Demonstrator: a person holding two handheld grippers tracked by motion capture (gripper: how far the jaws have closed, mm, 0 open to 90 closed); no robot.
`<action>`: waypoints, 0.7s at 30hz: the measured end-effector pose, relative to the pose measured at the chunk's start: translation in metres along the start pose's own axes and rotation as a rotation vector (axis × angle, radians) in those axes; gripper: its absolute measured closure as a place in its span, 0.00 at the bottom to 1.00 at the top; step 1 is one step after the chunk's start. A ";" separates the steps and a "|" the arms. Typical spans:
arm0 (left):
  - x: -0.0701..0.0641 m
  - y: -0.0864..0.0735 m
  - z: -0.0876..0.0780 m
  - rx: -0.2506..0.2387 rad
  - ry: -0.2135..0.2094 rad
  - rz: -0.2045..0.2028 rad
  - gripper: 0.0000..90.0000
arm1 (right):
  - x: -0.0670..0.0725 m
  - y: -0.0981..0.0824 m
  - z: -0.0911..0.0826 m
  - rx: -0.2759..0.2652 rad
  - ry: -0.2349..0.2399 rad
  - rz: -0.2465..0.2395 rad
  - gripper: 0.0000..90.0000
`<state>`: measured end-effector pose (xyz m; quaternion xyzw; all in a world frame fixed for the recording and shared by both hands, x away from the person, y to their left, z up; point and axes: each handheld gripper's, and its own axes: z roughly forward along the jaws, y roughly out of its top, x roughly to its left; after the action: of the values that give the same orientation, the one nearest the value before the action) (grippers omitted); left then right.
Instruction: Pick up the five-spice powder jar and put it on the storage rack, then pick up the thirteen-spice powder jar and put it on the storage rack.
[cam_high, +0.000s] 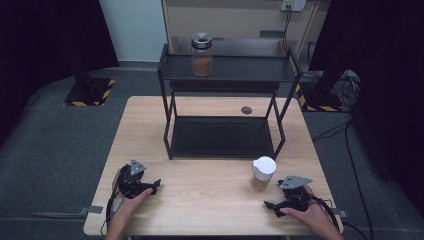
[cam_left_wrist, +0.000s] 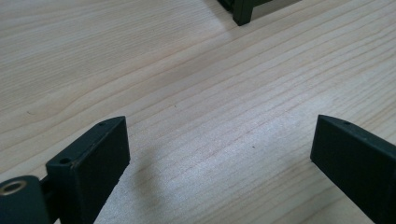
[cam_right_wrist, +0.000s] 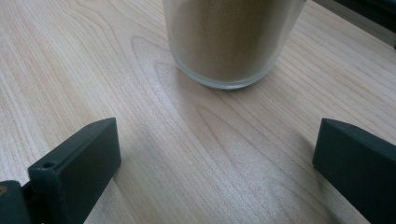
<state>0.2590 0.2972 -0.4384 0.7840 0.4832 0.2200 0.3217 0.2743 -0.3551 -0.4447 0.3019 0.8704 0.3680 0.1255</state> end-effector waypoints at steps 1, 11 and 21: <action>0.000 0.001 0.001 0.007 0.001 0.003 0.04 | 0.000 0.000 0.000 0.000 0.000 0.000 0.02; 0.007 -0.004 0.008 0.006 -0.017 -0.037 0.00 | 0.000 0.000 0.000 0.000 0.000 0.000 0.02; 0.007 -0.005 0.007 0.006 -0.015 -0.037 0.00 | -0.002 -0.001 -0.001 -0.002 0.009 -0.001 0.02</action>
<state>0.2639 0.3026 -0.4466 0.7776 0.4957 0.2067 0.3271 0.2756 -0.3572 -0.4447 0.2996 0.8708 0.3701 0.1222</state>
